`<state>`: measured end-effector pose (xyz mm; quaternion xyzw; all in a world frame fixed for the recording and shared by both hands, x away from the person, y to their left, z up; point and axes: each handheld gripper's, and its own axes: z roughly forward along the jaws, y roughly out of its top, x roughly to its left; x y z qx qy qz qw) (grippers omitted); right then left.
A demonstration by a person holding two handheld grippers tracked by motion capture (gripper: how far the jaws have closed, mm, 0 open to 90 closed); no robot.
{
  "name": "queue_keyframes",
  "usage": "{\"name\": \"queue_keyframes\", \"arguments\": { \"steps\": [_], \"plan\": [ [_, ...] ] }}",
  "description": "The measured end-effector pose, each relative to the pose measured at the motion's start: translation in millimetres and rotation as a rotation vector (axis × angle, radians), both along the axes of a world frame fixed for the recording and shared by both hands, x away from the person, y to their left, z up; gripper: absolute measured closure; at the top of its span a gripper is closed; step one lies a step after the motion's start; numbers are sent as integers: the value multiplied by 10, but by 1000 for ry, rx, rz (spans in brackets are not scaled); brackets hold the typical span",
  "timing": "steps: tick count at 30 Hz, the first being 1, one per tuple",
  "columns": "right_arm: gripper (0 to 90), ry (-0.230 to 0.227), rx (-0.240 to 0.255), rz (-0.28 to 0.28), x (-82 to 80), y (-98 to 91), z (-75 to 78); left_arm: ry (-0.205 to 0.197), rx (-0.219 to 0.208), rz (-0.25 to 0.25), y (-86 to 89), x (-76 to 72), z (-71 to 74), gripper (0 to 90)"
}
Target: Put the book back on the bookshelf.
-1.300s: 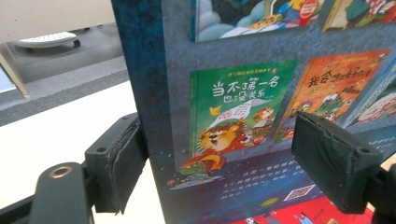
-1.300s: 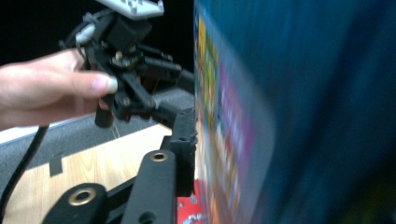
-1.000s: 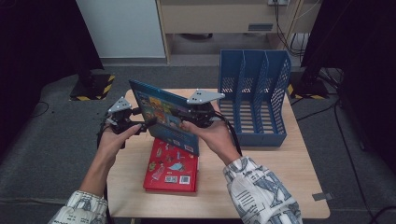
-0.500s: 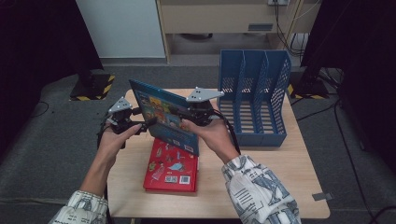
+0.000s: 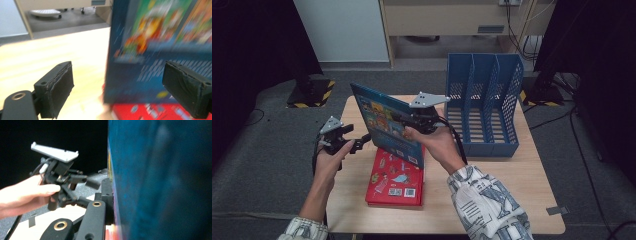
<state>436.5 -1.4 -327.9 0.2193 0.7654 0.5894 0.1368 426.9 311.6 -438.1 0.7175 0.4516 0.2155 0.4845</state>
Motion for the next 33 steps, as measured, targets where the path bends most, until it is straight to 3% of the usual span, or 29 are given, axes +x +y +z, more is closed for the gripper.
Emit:
{"name": "queue_keyframes", "arguments": {
  "steps": [6, 12, 18, 25, 33],
  "plan": [
    [825, 9, 9, -8, 57, 44, 46, 33, 35, 82, 198, -134, -157, 95],
    [826, 18, 14, -18, 105, 76, 88, 91, 75, 131, 277, -270, -399, 98],
    [827, 24, 17, -30, 125, 59, 130, 118, 111, 159, 286, -331, -543, 97],
    [827, 18, 10, -50, 122, -3, 174, 153, 174, 148, 250, -368, -633, 97],
    [827, 20, 29, -89, 88, -121, 269, 164, 187, 159, 277, -377, -673, 95]
  ]
}}
